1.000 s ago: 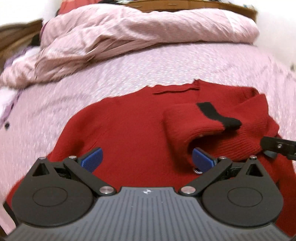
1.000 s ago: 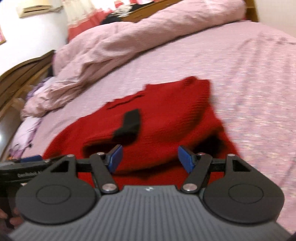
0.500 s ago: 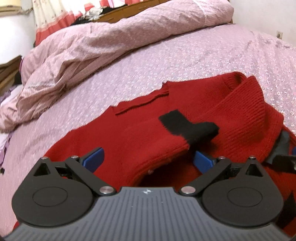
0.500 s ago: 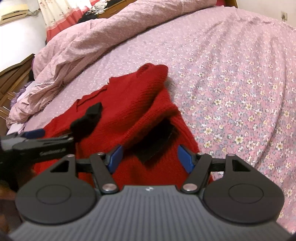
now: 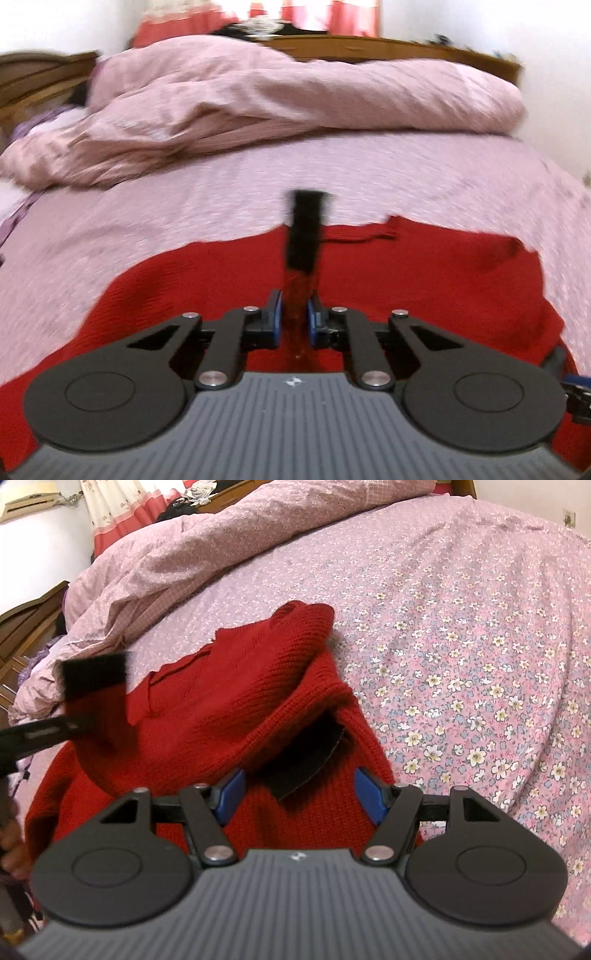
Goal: Fold small clothes
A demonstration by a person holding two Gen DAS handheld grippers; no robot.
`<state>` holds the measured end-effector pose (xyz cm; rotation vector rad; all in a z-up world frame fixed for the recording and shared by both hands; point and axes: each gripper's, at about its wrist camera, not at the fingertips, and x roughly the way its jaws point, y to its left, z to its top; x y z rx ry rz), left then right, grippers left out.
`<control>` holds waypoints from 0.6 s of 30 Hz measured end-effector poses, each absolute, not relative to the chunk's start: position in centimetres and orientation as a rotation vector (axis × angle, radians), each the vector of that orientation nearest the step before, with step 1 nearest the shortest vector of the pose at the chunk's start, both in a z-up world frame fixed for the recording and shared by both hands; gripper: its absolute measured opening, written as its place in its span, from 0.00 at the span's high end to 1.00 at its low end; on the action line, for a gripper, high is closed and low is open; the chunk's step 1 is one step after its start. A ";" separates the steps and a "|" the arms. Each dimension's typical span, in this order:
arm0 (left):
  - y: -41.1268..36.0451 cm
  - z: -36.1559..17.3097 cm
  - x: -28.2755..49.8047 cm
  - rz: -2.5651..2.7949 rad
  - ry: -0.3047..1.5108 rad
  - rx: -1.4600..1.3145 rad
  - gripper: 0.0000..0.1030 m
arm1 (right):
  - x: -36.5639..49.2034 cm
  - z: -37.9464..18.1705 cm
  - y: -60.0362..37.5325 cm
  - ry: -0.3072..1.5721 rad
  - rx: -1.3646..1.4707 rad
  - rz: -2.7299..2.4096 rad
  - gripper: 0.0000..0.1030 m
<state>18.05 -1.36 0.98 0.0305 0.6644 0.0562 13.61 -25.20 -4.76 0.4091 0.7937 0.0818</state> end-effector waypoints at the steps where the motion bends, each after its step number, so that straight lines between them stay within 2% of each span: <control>1: -0.5 0.9 17.8 0.073 0.670 0.008 0.85 | 13.6 -4.8 -25.1 0.794 0.406 0.080 0.34; 12: 5.2 -3.7 15.1 0.132 0.832 -0.125 0.82 | 13.8 -4.8 -25.0 0.798 0.386 0.075 0.34; 15: 5.9 -3.9 14.4 0.109 0.831 -0.140 0.74 | 13.8 -4.9 -25.2 0.799 0.389 0.076 0.35; 17: 6.4 -3.5 14.2 0.100 0.820 -0.148 0.65 | 13.8 -4.9 -25.2 0.799 0.387 0.076 0.35; 18: 6.8 -3.2 14.0 0.097 0.809 -0.152 0.58 | 13.9 -4.9 -25.2 0.800 0.385 0.074 0.35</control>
